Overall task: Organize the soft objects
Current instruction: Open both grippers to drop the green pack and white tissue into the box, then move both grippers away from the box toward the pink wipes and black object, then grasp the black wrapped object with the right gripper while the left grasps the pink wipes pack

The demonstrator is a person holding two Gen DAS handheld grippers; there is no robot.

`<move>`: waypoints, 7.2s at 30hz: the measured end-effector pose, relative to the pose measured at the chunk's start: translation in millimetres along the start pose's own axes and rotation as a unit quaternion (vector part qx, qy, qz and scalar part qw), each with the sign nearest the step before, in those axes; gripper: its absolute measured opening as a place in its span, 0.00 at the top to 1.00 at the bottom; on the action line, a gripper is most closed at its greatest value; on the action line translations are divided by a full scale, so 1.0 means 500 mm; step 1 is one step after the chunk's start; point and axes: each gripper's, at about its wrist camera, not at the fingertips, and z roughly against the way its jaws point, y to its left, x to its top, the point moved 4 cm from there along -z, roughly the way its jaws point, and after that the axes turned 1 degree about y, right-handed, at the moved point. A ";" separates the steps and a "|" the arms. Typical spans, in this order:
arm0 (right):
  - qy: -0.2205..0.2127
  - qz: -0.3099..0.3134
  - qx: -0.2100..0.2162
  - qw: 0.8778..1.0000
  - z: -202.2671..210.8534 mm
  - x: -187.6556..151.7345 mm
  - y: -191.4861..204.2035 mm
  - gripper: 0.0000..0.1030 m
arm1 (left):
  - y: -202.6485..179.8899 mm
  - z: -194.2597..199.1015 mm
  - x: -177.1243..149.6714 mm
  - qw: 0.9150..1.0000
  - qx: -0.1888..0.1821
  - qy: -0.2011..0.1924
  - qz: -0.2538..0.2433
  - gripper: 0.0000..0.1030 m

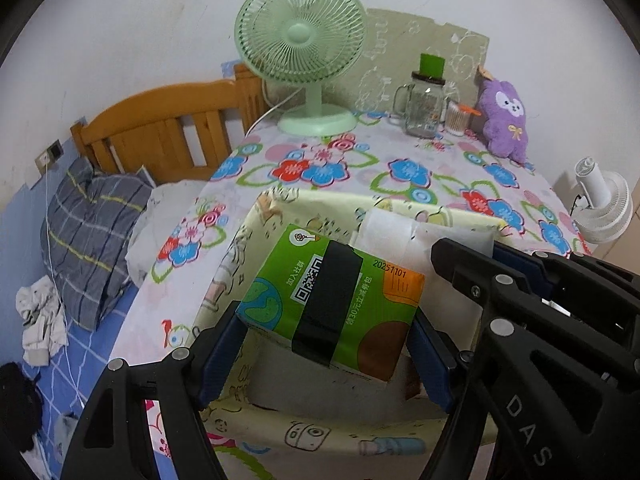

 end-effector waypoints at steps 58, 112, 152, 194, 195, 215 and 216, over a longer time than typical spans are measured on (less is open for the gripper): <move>-0.058 -0.031 -0.055 0.996 0.133 0.005 -0.069 0.07 | -0.099 0.113 0.024 0.995 -0.039 -0.077 -0.042 0.02; -0.107 -0.081 -0.166 0.977 0.281 -0.133 -0.293 0.00 | -0.356 0.143 -0.044 0.985 -0.075 -0.110 -0.111 0.00; -0.047 -0.102 -0.190 0.975 0.184 -0.294 -0.378 0.00 | -0.440 0.006 -0.175 0.984 -0.114 -0.034 -0.136 0.00; 0.007 -0.119 -0.177 0.977 0.095 -0.302 -0.451 0.00 | -0.477 -0.074 -0.168 0.983 -0.122 0.021 -0.137 0.22; 0.006 -0.120 -0.175 0.977 0.092 -0.299 -0.451 0.00 | -0.476 -0.075 -0.165 0.983 -0.123 0.020 -0.137 0.25; 0.029 -0.142 -0.147 0.978 0.062 -0.302 -0.459 0.58 | -0.473 -0.078 -0.160 0.982 -0.120 0.020 -0.144 0.26; 0.027 -0.141 -0.148 0.979 0.067 -0.302 -0.457 0.59 | -0.472 -0.075 -0.161 0.982 -0.120 0.019 -0.143 0.26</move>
